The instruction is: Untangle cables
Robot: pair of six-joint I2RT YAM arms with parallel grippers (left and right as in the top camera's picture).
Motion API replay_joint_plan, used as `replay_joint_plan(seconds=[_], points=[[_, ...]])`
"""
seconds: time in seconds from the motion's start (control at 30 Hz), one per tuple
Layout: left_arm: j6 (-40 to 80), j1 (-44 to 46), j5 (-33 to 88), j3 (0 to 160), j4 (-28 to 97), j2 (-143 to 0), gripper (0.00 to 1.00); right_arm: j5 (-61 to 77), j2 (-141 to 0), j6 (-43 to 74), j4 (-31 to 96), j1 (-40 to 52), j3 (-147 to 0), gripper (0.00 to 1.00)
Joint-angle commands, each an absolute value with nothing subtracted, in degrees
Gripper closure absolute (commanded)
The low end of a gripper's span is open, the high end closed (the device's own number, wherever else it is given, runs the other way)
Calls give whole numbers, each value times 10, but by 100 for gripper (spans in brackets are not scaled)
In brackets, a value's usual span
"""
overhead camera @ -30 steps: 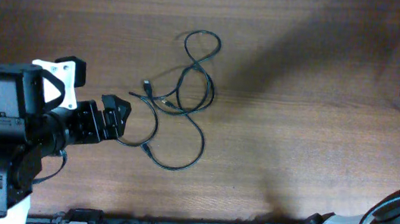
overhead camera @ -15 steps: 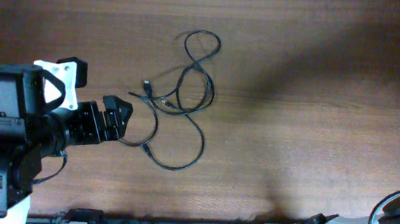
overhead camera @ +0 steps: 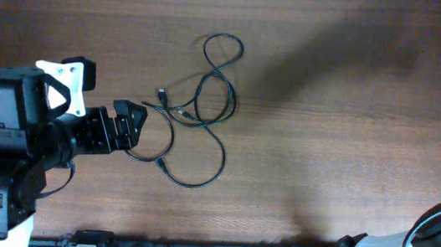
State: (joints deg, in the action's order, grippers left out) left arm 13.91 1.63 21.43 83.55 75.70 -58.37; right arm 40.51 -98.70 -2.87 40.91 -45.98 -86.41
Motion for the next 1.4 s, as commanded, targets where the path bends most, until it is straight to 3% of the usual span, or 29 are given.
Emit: replay_joint_plan(seconds=[0.0, 0.2, 0.53, 0.87, 1.13, 1.37], points=[[106, 13, 253, 834, 748, -584, 1, 489, -987, -108, 452, -389, -870, 1], [106, 13, 251, 834, 750, -560, 5, 473, -987, -163, 541, -238, -870, 1], [107, 13, 233, 834, 785, -475, 5, 431, -933, -202, 634, -115, -870, 1], [125, 13, 223, 834, 834, -443, 7, 317, -679, -143, 661, -12, -803, 1], [125, 13, 188, 834, 835, -413, 7, 273, -453, -69, 606, 1, -641, 1], [149, 13, 132, 813, 835, -411, 7, 274, -428, -50, 639, 1, -616, 1]])
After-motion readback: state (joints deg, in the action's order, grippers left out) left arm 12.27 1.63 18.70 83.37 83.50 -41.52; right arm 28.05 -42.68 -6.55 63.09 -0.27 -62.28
